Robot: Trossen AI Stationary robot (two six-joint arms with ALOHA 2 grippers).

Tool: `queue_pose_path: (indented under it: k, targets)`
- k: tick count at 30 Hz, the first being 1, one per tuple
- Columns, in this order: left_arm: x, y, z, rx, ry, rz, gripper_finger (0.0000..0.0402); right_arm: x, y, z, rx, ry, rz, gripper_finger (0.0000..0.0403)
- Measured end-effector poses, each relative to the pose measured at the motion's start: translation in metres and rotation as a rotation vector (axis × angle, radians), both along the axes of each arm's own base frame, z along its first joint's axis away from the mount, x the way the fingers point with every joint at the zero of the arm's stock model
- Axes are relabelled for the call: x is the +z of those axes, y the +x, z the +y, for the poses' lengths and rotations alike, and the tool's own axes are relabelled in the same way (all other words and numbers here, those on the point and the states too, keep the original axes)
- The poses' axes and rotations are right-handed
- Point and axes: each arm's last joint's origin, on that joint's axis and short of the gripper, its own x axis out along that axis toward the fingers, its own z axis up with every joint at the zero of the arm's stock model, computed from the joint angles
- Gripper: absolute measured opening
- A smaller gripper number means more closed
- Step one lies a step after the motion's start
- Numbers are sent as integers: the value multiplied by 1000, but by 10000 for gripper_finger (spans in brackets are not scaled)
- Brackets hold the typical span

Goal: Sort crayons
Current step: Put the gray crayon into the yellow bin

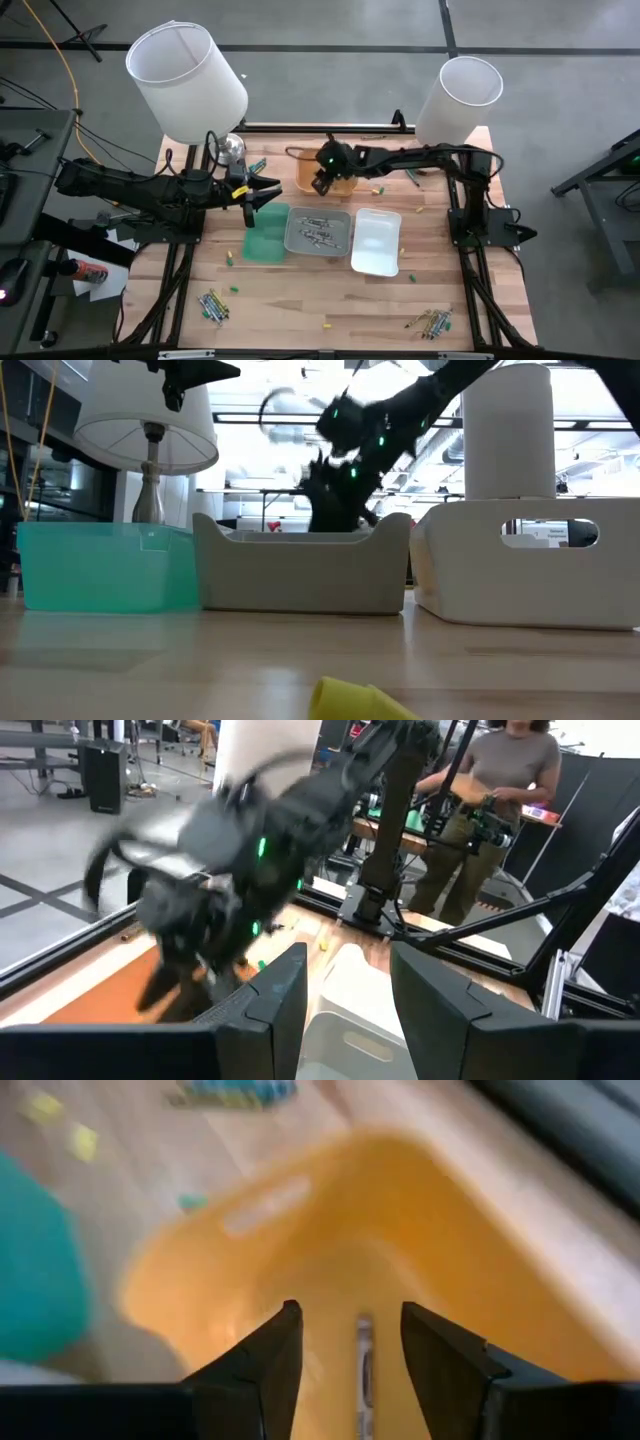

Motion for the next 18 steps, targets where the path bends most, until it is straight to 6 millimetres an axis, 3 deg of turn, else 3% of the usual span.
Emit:
queue_pose_path:
  k: [6, 10, 13, 18]
  targets:
    - [-3, 0, 0, 0, 4, 27, 131, 71, -23, 7, 88, -74, -163, 169]
    - [-3, 0, 0, 0, 5, 28, 131, 115, -47, 26, 161, -69, -260, 170]
    - [-2, 0, 0, 0, 5, 26, 131, 136, -71, 47, 211, -83, -321, 170]
    - [-2, 0, 0, 0, 6, 26, 131, 145, -110, 85, 231, -44, -425, 170]
